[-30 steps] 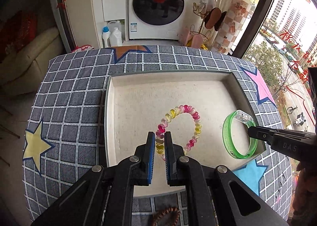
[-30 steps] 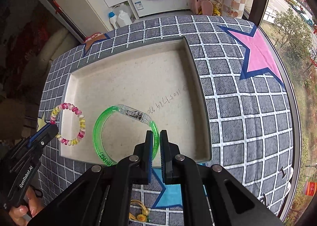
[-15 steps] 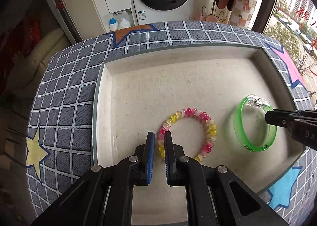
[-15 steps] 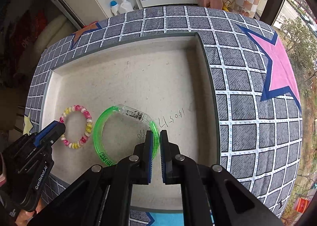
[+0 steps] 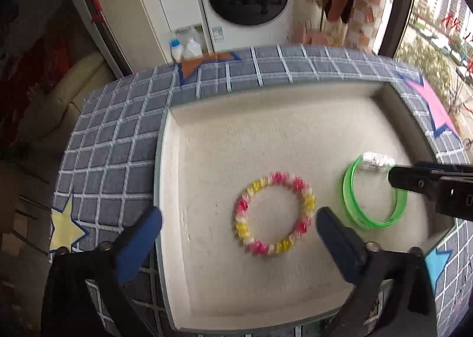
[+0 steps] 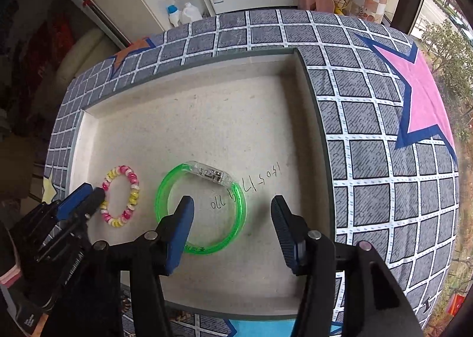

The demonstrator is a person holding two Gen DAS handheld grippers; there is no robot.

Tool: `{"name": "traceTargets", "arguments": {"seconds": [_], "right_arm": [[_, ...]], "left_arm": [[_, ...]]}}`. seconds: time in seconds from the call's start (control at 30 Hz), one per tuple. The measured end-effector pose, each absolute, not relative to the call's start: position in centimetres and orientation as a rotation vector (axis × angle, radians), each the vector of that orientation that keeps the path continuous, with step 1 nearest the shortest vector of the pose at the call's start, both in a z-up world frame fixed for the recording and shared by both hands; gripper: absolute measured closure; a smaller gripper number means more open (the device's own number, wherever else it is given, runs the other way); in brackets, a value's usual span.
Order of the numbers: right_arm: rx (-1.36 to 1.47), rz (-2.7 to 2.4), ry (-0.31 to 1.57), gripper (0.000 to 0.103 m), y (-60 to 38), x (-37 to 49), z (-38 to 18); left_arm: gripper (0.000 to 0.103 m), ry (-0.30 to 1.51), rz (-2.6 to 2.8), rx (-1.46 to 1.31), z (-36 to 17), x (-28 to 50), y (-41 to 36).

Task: Organize jewelry
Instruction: 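Carry both bracelets into the white tray and open both tools, then grasp the brown coil hair tie with the left tool while the right tool grasps the star clip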

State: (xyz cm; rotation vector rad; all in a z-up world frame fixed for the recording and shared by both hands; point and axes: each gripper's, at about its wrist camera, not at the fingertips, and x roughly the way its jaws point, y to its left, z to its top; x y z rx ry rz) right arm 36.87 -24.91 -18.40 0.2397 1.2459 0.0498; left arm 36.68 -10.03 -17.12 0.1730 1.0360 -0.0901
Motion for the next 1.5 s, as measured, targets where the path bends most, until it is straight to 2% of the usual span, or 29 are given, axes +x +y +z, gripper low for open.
{"name": "traceTargets", "arguments": {"seconds": [0.3, 0.37, 0.4, 1.03, 1.5], "right_arm": [[0.33, 0.036, 1.175, 0.044, -26.3, 35.2, -15.7], [0.337, 0.036, 1.158, 0.032, -26.5, 34.4, -15.1], [0.343, 0.036, 1.15, 0.03, -26.7, 34.0, -14.8], [0.338, 0.014, 1.194, 0.029, -25.2, 22.1, -14.2], [0.205, 0.065, 1.295, 0.029, -23.9, 15.1, -17.2]], "left_arm": [[0.0, 1.013, -0.134, 0.172, -14.3, 35.4, -9.6], [0.0, 1.006, -0.145, 0.167, -13.6, 34.4, -9.2], [0.0, 1.005, -0.151, 0.163, -13.5, 33.9, -8.9], [0.0, 1.167, -0.196, 0.118, -16.2, 22.9, -3.7], [0.0, 1.258, -0.173, -0.042, -18.5, 23.8, -0.7]]}}
